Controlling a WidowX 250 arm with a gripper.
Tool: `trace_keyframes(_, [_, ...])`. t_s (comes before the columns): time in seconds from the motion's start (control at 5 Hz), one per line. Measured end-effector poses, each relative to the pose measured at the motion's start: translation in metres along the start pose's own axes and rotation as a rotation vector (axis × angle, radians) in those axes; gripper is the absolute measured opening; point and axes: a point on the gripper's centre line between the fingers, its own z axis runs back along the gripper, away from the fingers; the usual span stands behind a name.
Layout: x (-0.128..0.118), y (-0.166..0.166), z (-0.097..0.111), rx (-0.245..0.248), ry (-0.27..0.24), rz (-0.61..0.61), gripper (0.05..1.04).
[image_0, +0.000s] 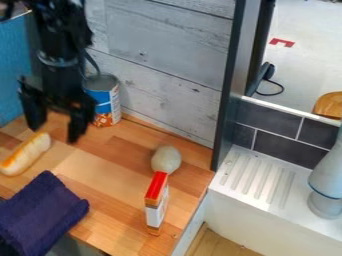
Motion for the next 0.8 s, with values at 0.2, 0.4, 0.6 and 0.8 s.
trace_keyframes(0.2, [0.001, -0.005, 0.001, -0.002, -0.008, -0.008, 1.001])
trace_keyframes(0.4, [0.002, -0.005, 0.0, -0.003, -0.02, -0.009, 1.001])
trace_keyframes(0.6, [-0.02, -0.009, -0.021, -0.003, -0.063, -0.048, 1.001])
trace_keyframes(0.8, [-0.026, -0.011, -0.029, 0.005, -0.081, -0.077, 1.001])
